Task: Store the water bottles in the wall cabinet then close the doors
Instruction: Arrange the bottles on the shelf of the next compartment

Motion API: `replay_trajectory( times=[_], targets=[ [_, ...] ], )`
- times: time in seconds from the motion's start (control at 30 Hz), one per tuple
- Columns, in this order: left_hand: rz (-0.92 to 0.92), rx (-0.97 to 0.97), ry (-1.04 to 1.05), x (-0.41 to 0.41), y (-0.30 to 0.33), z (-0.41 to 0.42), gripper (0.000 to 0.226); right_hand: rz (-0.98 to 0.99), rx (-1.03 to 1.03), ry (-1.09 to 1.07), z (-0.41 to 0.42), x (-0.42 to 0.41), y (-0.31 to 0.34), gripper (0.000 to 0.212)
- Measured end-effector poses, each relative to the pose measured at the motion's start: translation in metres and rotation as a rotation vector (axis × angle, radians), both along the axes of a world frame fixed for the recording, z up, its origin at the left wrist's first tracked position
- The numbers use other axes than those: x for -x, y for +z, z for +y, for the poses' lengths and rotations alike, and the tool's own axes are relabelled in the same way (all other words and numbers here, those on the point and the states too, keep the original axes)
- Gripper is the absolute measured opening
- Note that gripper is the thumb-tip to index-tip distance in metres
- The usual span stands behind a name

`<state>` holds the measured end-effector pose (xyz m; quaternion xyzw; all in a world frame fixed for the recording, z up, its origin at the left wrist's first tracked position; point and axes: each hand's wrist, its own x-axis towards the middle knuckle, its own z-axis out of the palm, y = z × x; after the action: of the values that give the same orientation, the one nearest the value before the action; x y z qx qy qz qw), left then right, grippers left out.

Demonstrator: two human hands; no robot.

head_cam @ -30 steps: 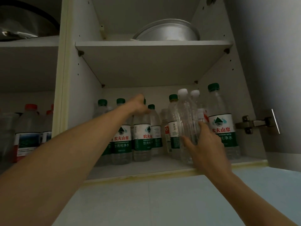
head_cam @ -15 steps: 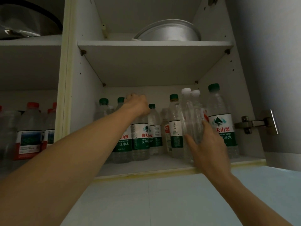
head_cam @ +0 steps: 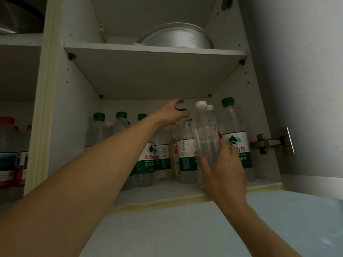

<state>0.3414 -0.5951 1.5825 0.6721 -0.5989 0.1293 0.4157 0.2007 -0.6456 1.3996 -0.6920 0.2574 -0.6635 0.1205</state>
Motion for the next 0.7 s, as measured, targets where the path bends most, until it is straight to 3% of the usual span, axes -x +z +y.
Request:
replay_trajectory(
  times=[0.17,0.37,0.7],
  targets=[
    [0.100,0.022,-0.072,-0.010,0.002,-0.008,0.038,-0.005,0.021,0.002,-0.001,0.000,0.000,0.070],
    [0.043,0.109,0.114,-0.021,0.024,0.018,0.038,-0.020,0.031,0.002,-0.005,-0.001,0.000,0.068],
    [-0.113,0.017,0.285,-0.025,0.002,0.021,0.030,-0.025,0.022,0.036,-0.005,-0.002,-0.002,0.068]
  ],
)
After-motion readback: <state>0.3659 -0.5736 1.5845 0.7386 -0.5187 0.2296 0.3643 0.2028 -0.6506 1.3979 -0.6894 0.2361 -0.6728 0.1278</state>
